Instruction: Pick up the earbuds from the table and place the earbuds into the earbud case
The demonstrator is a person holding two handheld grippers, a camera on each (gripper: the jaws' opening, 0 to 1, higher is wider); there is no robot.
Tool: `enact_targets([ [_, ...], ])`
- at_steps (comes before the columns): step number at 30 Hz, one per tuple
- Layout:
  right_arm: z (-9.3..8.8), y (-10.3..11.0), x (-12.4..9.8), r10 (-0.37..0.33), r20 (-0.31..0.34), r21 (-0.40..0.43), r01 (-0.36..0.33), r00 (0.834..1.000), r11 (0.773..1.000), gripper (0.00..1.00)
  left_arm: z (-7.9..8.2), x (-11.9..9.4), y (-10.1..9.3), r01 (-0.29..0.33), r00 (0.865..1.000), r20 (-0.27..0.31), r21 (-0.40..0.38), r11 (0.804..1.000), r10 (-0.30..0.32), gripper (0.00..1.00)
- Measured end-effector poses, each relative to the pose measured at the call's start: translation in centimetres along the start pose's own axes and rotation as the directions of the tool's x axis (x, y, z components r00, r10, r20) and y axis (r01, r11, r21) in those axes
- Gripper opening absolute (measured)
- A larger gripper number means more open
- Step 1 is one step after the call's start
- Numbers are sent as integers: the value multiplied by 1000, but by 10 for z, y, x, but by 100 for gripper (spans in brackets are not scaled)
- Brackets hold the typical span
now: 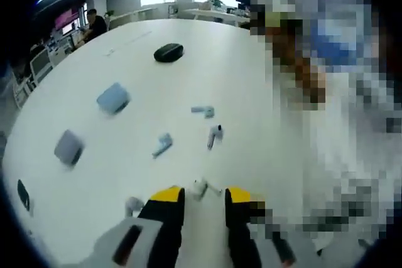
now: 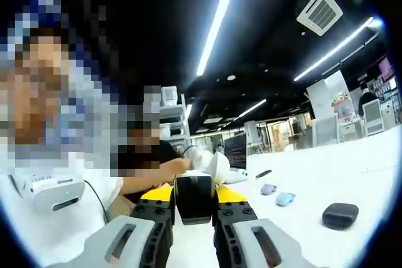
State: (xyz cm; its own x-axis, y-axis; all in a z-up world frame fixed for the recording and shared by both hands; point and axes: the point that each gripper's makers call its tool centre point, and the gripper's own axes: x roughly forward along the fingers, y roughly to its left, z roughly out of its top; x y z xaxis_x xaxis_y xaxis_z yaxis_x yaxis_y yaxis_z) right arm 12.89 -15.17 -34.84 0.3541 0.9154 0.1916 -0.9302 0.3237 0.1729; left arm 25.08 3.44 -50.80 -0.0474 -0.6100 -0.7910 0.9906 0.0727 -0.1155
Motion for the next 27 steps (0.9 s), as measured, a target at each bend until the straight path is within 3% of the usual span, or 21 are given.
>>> enact_targets([
  [4, 0, -2, -1, -4, -1, -1, 4, 1000, 1000, 22, -2, 10, -2, 37, 999, 14, 15, 999, -37, 25],
  [5, 0, -2, -2, -5, -1, -1, 5, 1000, 1000, 22, 10, 13, -4, 63, 995, 80, 33, 997, -66, 23],
  [7, 1, -2, -2, -8, -1, -2, 8, 1000, 1000, 22, 6, 10, -2, 65, 995, 74, 2, 998, -65, 22],
  [13, 2, -1, -2, -9, 0, -4, 9, 1000, 1000, 22, 1, 8, -4, 45, 995, 85, 44, 998, -49, 16],
  [20, 0, -1, -1, -9, -3, -3, 9, 1000, 1000, 22, 1, 7, -6, 0, 994, 113, 54, 999, -6, 11],
  [21, 0, -1, -1, -9, -3, -3, 9, 1000, 1000, 22, 3, 6, -5, -6, 993, 122, 51, 999, 0, 3],
  [27, 1, -2, -1, -9, -4, -5, 9, 1000, 1000, 22, 12, -7, 7, -93, 981, 176, 39, 995, 85, 4],
])
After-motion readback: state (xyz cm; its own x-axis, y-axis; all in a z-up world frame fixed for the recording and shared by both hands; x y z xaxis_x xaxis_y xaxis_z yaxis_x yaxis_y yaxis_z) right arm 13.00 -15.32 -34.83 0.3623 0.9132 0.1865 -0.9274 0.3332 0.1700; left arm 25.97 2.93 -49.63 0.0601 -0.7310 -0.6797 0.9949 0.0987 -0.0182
